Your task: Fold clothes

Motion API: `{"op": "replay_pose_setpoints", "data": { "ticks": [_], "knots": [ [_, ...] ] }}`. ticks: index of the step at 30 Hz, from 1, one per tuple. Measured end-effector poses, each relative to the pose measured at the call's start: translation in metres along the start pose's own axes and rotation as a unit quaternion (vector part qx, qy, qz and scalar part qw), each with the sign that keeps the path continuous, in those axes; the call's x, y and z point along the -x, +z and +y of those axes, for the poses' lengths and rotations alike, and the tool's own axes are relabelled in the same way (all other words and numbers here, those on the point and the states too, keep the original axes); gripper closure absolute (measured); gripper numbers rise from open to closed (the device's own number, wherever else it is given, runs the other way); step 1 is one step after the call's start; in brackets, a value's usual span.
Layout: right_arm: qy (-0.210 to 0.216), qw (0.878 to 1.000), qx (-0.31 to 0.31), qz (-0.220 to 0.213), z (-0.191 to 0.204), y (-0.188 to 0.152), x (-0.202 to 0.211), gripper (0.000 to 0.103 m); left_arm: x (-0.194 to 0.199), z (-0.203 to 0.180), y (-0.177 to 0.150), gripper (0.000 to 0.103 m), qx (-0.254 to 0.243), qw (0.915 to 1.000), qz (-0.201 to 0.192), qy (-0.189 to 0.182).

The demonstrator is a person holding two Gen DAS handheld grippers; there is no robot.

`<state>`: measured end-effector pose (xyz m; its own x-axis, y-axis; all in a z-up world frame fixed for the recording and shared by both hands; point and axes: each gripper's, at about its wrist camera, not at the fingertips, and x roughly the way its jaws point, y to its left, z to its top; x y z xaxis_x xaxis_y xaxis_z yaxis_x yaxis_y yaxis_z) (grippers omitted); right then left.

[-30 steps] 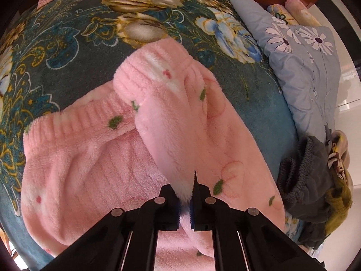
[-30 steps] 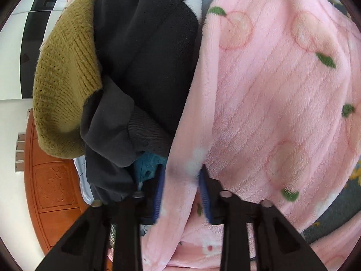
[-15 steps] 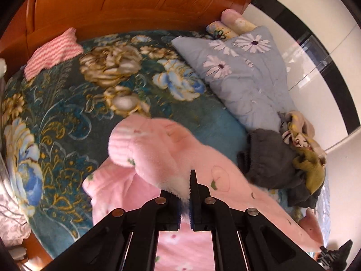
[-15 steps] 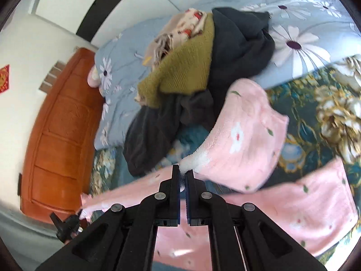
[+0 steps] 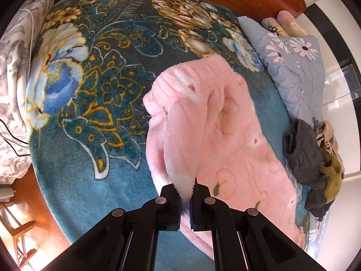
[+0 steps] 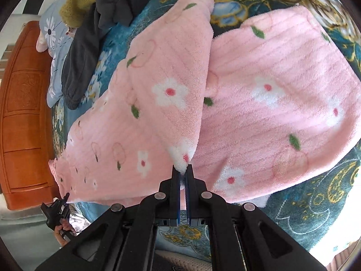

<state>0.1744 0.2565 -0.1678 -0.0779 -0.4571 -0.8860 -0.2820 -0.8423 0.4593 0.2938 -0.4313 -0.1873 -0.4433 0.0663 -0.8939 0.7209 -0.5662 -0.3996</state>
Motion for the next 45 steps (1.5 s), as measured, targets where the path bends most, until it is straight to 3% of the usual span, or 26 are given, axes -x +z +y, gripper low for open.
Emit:
{"op": "replay_pose_setpoints", "data": {
  "ticks": [4, 5, 7, 8, 10, 11, 13, 16, 19, 22, 23, 24, 28, 33, 34, 35, 36, 40, 45],
  "knots": [
    [-0.006, 0.999, 0.004, 0.031, -0.012, -0.002, -0.022, 0.099, -0.018, 0.011, -0.006, 0.093, 0.029, 0.999, 0.021, 0.027],
    [-0.014, 0.999, 0.008, 0.041, -0.014, -0.003, -0.026, 0.098, -0.02, 0.014, -0.009, 0.089, 0.044, 0.9983, 0.028, 0.026],
    [-0.016, 0.999, 0.016, 0.047, -0.019, -0.004, -0.026, 0.096, -0.019, 0.019, -0.012, 0.07, 0.077, 0.9953, 0.044, 0.039],
    [-0.029, 0.998, 0.024, 0.045, -0.02, -0.003, -0.021, 0.09, -0.013, 0.02, -0.015, 0.063, 0.096, 0.9938, 0.037, 0.043],
    [-0.057, 0.997, 0.047, 0.036, -0.017, 0.0, -0.008, 0.078, 0.0, 0.022, -0.021, 0.063, 0.134, 0.9896, 0.02, 0.05],
    [-0.073, 0.995, 0.062, 0.028, -0.014, 0.002, 0.0, 0.077, 0.011, 0.015, -0.026, 0.063, 0.138, 0.9887, -0.002, 0.06],
    [-0.105, 0.989, 0.102, -0.012, -0.001, 0.012, 0.017, 0.077, 0.028, -0.012, -0.038, 0.063, 0.116, 0.9896, -0.048, 0.07],
    [-0.125, 0.98, 0.142, -0.059, 0.027, 0.041, 0.019, 0.069, 0.022, -0.077, -0.067, 0.056, 0.031, 0.9988, -0.033, 0.019],
    [-0.108, 0.979, 0.153, -0.081, 0.054, 0.07, 0.005, 0.066, -0.011, -0.141, -0.108, 0.054, -0.066, 0.9975, 0.02, -0.019],
    [-0.116, 0.972, 0.177, -0.101, 0.086, 0.093, -0.024, 0.061, -0.039, -0.172, -0.151, 0.054, -0.121, 0.9897, 0.073, -0.02],
    [-0.124, 0.969, 0.188, -0.1, 0.092, 0.098, -0.033, 0.061, -0.046, -0.177, -0.159, 0.056, -0.131, 0.9865, 0.096, -0.022],
    [-0.144, 0.964, 0.201, -0.096, 0.097, 0.103, -0.043, 0.061, -0.044, -0.178, -0.16, 0.055, -0.13, 0.9863, 0.096, -0.034],
    [-0.223, 0.943, 0.236, -0.068, 0.103, 0.123, -0.09, 0.061, -0.027, -0.161, -0.152, 0.05, -0.082, 0.9932, 0.054, -0.063],
    [-0.252, 0.939, 0.23, -0.047, 0.091, 0.123, -0.104, 0.061, -0.034, -0.13, -0.144, 0.05, 0.001, 0.9948, 0.068, -0.076],
    [-0.258, 0.937, 0.229, -0.044, 0.09, 0.122, -0.102, 0.069, -0.034, -0.128, -0.145, 0.05, 0.005, 0.9947, 0.067, -0.079],
    [-0.264, 0.936, 0.228, -0.042, 0.09, 0.122, -0.099, 0.089, -0.032, -0.127, -0.146, 0.05, 0.006, 0.9946, 0.065, -0.081],
    [-0.263, 0.937, 0.226, -0.043, 0.09, 0.122, -0.093, 0.095, -0.033, -0.128, -0.148, 0.05, 0.006, 0.9945, 0.063, -0.083],
    [-0.197, 0.958, 0.196, -0.078, 0.089, 0.117, -0.039, 0.097, -0.027, -0.124, -0.148, 0.05, 0.009, 0.9939, 0.063, -0.09],
    [-0.098, 0.969, 0.148, -0.171, 0.076, 0.087, 0.086, 0.097, -0.017, -0.115, -0.149, 0.05, 0.014, 0.9923, 0.059, -0.108]
  ]
}}
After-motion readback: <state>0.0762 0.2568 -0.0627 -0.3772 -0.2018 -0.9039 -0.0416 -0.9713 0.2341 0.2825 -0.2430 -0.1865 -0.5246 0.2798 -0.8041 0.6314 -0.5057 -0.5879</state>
